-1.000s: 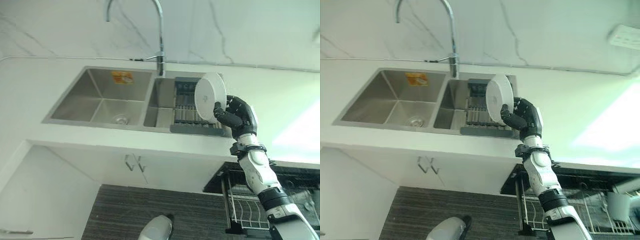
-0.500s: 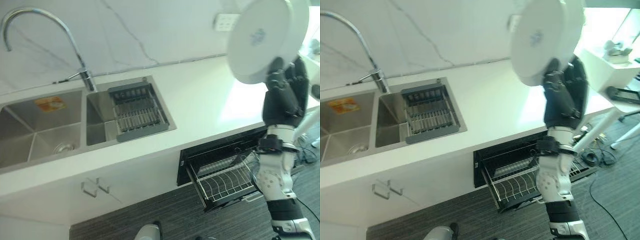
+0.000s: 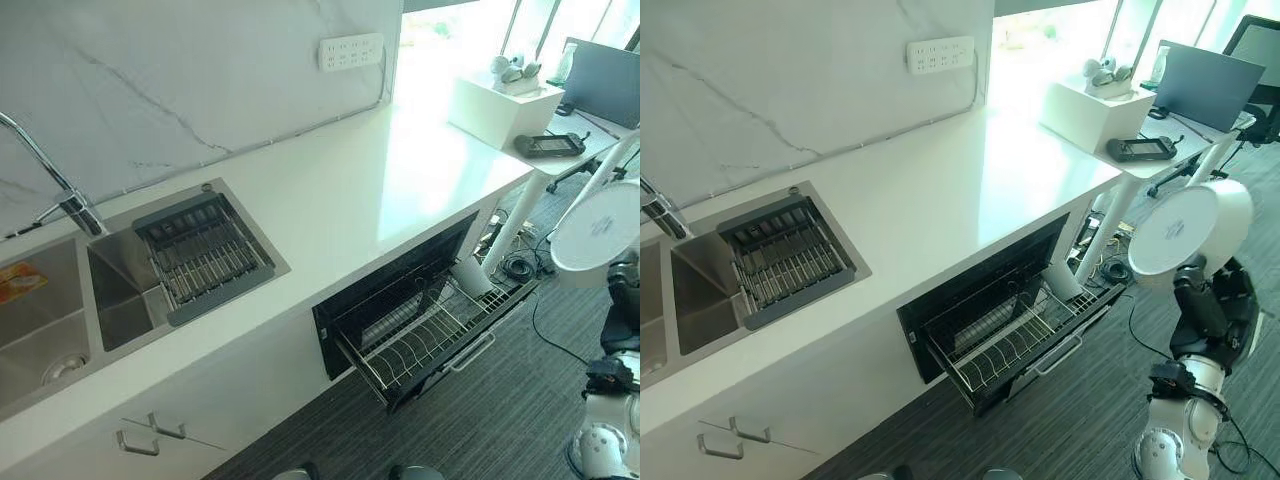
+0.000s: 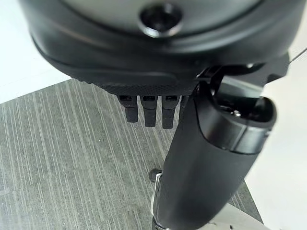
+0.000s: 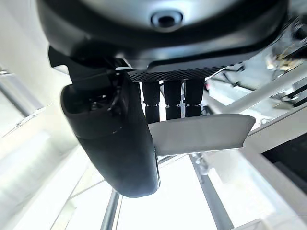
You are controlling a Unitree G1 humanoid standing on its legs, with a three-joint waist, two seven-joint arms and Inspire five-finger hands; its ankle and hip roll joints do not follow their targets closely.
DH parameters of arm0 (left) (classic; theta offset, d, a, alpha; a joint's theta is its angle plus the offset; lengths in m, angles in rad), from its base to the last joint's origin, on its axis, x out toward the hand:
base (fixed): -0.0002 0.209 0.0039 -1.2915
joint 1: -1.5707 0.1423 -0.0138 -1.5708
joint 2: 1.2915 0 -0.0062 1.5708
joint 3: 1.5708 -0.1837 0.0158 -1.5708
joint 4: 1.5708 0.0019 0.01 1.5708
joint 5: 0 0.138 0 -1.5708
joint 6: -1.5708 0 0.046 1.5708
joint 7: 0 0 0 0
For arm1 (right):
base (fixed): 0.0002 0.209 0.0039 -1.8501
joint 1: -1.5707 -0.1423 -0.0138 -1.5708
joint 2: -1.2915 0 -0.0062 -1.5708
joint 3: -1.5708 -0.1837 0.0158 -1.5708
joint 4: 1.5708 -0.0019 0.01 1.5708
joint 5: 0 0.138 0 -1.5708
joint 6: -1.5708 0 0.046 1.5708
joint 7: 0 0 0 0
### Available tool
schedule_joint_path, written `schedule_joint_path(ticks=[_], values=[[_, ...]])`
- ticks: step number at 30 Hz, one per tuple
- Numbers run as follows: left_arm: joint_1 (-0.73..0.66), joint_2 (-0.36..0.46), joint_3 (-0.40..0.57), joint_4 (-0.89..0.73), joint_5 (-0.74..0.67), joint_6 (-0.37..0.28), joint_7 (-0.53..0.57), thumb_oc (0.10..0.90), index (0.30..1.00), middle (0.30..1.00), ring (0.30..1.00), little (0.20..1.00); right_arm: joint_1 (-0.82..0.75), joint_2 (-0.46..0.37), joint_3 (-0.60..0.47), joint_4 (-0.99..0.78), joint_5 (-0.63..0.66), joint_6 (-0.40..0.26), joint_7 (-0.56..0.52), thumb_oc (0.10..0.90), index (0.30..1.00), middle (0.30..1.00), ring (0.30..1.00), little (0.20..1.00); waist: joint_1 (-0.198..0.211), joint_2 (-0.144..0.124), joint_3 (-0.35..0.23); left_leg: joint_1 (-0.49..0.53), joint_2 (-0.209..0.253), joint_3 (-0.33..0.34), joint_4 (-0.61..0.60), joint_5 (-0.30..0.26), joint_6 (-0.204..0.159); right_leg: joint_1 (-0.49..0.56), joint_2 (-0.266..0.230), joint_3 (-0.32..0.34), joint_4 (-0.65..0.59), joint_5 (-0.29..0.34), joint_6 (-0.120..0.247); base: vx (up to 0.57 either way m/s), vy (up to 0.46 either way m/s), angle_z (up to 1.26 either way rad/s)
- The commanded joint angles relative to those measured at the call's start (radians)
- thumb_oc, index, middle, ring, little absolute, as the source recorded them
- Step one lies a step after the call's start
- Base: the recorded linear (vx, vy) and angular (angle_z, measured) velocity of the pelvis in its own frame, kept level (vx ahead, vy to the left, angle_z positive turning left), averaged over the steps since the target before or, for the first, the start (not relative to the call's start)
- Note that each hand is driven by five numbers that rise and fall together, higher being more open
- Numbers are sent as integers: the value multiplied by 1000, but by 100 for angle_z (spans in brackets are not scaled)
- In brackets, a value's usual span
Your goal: Place the dishes in the dishwasher.
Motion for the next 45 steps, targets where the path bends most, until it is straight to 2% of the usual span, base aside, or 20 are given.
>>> schedule_joint_path(ticks=[1, 4, 15, 23, 29, 33, 39, 45], values=[[27, 43, -19, 33, -10, 0, 24, 800, 900, 900, 900, 900, -133, -41, -7, -95, -67, -72, 86, 400, 300, 300, 300, 300, 26, -25, 1, 22, 13, -101, 58, -170, 0, 60, -87, -31, -63, 6, 112, 32, -13, 5], [33, 41, -27, 35, -1, -4, 23, 800, 900, 900, 900, 900, -134, -26, 31, -61, -103, -71, 68, 400, 300, 300, 300, 300, 36, -23, 4, 24, 6, -117, 58, -170, 2, 74, -88, -39, -63, -1, 109, 21, 1, 8], [55, 43, -50, 24, 15, -1, 9, 800, 900, 900, 900, 900, -146, 10, 131, 50, -104, -43, 58, 400, 300, 300, 300, 300, 76, -16, 15, 21, -9, -157, 58, -164, 2, 111, -92, -80, -63, -20, 97, -2, 6, 17], [55, 43, -60, 17, -4, 3, 10, 800, 900, 900, 900, 900, -147, 16, 160, 137, -139, -22, -9, 400, 300, 300, 300, 300, 87, -14, 20, 20, -5, -156, 58, -162, -1, 118, -94, -94, -63, -24, 92, -7, 25, 5], [49, 48, -67, 19, -16, 4, 5, 800, 900, 900, 900, 900, -142, 17, 166, 254, -152, -49, -14, 400, 300, 300, 300, 300, 91, -13, 22, 21, -5, -152, 58, -164, -1, 121, -93, -98, -63, -25, 91, 1, 13, 3], [44, 53, -73, 18, -21, 8, 0, 800, 900, 900, 900, 900, -142, 10, 176, 301, -214, -58, -50, 400, 300, 300, 300, 300, 93, -13, 27, 20, -6, -151, 58, -165, 1, 121, -94, -100, -63, -25, 89, 0, 0, 0], [47, 50, -91, 14, -23, -1, 3, 800, 900, 900, 900, 900, -147, 9, 199, 399, -233, -58, -34, 400, 300, 300, 300, 300, 105, -11, 34, 21, -9, -152, 58, -165, 1, 124, -99, -109, -63, -24, 88, 0, 0, 0], [49, 55, -108, 3, -15, 1, 0, 800, 900, 900, 900, 900, -172, 1, 232, 422, -289, -41, -28, 400, 300, 300, 300, 300, 119, -8, 39, 20, -13, -157, 58, -163, 1, 128, -105, -118, -63, -23, 87, 3, 14, 5]])
